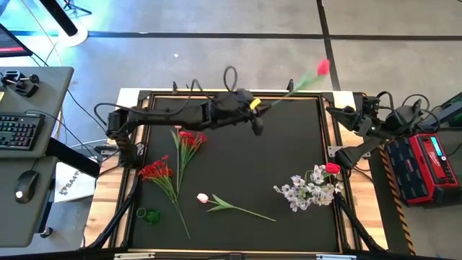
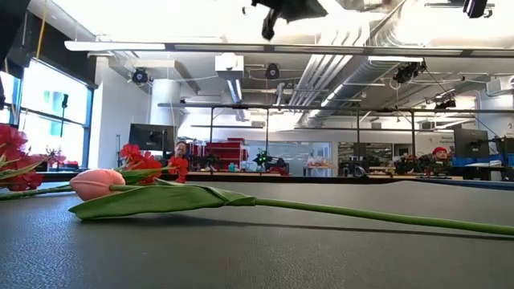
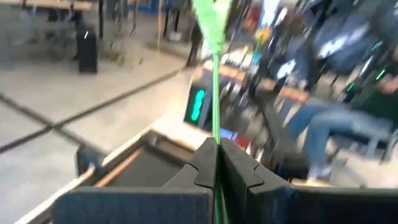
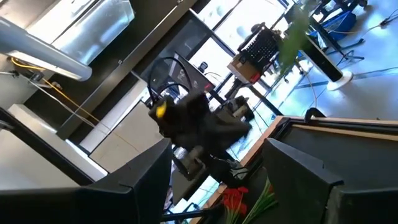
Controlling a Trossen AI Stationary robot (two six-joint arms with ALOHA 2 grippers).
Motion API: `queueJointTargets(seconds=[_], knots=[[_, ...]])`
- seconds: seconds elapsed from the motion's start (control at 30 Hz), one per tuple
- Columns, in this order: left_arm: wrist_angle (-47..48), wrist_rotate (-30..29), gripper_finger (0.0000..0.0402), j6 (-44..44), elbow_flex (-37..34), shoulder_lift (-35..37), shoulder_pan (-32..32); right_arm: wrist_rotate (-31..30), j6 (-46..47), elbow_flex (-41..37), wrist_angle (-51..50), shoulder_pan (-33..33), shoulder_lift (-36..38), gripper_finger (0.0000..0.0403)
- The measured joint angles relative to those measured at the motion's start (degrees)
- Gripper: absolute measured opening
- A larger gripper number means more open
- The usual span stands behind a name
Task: Sort flowers into vase by color
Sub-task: Put the red flower into the pink vase
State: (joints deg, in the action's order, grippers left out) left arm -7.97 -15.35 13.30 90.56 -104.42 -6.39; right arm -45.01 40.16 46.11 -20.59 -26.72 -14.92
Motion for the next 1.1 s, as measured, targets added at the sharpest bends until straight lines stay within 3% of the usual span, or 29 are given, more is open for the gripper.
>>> queueJointTargets(seconds=[0.2,0.43,0.8,1.0,1.1], knots=[[-7.5,5.1,0.0,0.1,0.0,-0.2,0.0,0.3,-1.7,-0.1,3.0,0.0,-3.3,0.024],[-7.9,14.0,0.0,-1.0,0.0,-0.2,0.8,-3.1,-9.9,-0.1,10.2,0.5,-9.0,0.0229],[-6.8,17.9,0.0,-4.9,0.0,-0.7,3.3,0.5,-12.1,-0.1,15.6,4.4,-15.6,0.0128],[-6.0,18.2,0.0001,-4.5,0.0,-0.7,3.5,1.4,-13.2,-0.1,15.0,4.6,-16.2,0.0021],[-3.8,19.7,0.0011,-4.4,0.0,-0.7,3.5,0.7,-13.8,0.9,10.7,4.6,-16.2,0.0012]])
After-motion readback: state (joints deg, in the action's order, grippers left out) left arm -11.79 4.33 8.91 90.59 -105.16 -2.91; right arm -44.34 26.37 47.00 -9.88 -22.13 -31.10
